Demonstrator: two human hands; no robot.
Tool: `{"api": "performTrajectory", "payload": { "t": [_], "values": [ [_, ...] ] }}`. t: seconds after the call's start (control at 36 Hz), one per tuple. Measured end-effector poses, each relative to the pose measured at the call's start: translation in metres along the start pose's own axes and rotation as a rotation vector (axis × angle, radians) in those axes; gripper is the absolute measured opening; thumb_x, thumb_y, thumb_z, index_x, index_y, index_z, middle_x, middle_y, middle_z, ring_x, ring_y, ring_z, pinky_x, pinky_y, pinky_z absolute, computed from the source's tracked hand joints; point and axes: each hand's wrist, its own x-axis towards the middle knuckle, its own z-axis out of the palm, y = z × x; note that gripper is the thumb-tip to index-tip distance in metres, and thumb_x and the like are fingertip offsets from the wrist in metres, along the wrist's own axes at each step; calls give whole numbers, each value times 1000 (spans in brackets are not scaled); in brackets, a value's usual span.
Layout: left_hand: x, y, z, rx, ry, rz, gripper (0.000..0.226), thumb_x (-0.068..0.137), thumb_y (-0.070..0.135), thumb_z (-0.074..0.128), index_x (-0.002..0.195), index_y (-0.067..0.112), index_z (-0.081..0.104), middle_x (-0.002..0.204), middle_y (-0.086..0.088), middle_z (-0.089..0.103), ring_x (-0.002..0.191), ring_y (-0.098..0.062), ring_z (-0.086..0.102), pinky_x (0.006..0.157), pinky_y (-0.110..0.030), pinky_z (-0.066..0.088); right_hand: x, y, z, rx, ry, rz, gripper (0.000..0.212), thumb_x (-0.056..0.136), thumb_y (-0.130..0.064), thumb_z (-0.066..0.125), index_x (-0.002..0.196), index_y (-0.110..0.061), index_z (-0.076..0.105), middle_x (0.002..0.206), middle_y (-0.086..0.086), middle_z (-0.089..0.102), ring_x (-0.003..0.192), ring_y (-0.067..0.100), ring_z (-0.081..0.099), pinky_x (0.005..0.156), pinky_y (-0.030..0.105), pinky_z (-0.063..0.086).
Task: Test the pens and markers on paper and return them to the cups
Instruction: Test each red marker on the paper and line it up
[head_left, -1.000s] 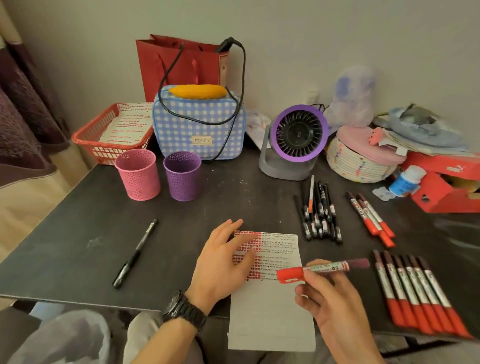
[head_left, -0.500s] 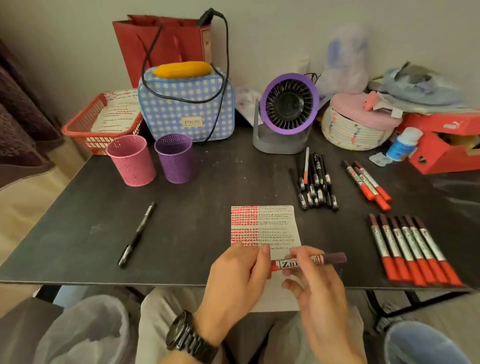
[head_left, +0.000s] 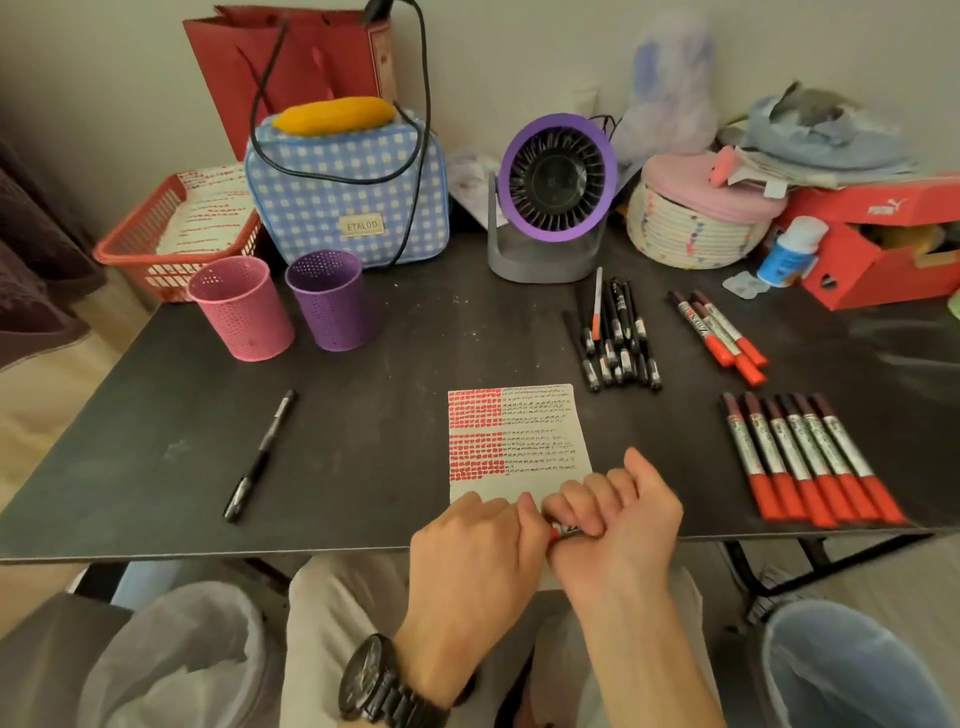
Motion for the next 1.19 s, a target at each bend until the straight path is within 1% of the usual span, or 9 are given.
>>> {"api": "performTrajectory", "payload": {
  "t": [0.17, 0.31, 0.39, 0.53, 0.67, 0.78, 0.86, 0.97, 1.19],
  "values": [
    [4, 9, -13, 54, 6, -29, 44, 92, 30, 42, 53, 23, 23, 39, 2, 41, 33, -20, 40, 30, -25, 30, 3, -3, 14, -100, -119, 7, 55, 93, -28, 55, 49, -25, 24, 45, -8, 13, 37, 12, 10, 36, 24, 17],
    [2, 5, -14, 74, -322, -220, 54, 96, 46, 9, 58, 15, 32, 57, -4, 57, 57, -28, 48, 55, -36, 39, 4, -2, 14, -145, -301, 55, 53, 85, -30, 62, 46, -25, 26, 41, -11, 17, 31, 7, 13, 33, 19, 18],
    [5, -2, -19, -249, -450, -356, 56, 97, 45, 18, 60, 15, 48, 65, -4, 65, 64, -24, 52, 66, -35, 46, 12, -5, 11, -154, -407, 65, 51, 83, -32, 62, 45, -24, 28, 39, -12, 19, 29, 6, 15, 31, 18, 20],
    [4, -47, -51, -908, -559, -706, 45, 88, 46, 43, 51, 24, 29, 50, 8, 26, 47, -11, 22, 46, -19, 24, 46, -77, 7, -59, -351, -161, 54, 98, -32, 52, 53, -26, 23, 45, -7, 13, 36, 10, 11, 34, 22, 18],
    [28, -56, -33, -848, -313, -592, 62, 105, 59, 27, 56, 22, 36, 53, 10, 38, 50, -9, 33, 61, -36, 25, 63, -61, 10, -137, -389, -72, 52, 102, -43, 51, 56, -23, 37, 49, -9, 29, 42, 7, 29, 47, 22, 31],
    [37, -63, -24, -707, -261, -436, 61, 97, 74, 23, 74, 33, 61, 83, 13, 71, 81, -3, 64, 81, -16, 46, 65, -47, 9, -295, -322, -58, 54, 97, -62, 48, 68, -19, 63, 74, -1, 60, 67, 15, 61, 67, 28, 53],
    [40, -80, -19, -491, -280, -308, 21, 92, 54, 49, 86, 35, 46, 108, 11, 71, 106, -16, 60, 89, -44, 49, 61, -48, 8, -576, -299, -125, 70, 91, -78, 36, 78, -20, 73, 73, 2, 64, 64, 15, 61, 60, 28, 53],
    [39, -92, -13, -305, -333, -115, 44, 79, 36, 65, 87, 34, 22, 133, 6, 64, 132, -17, 50, 105, -45, 42, 49, -38, 12, -829, -310, -165, 78, 85, -83, 40, 93, -17, 80, 86, 8, 77, 61, 15, 66, 52, 27, 54],
    [37, -92, -10, -232, -364, -115, 58, 74, 52, 67, 95, 45, 14, 145, 9, 55, 143, -11, 39, 117, -43, 32, 49, 1, 21, -1118, -329, -393, 31, 81, -52, 78, 79, -22, 73, 84, 8, 77, 61, 20, 72, 56, 28, 58]
  ]
}}
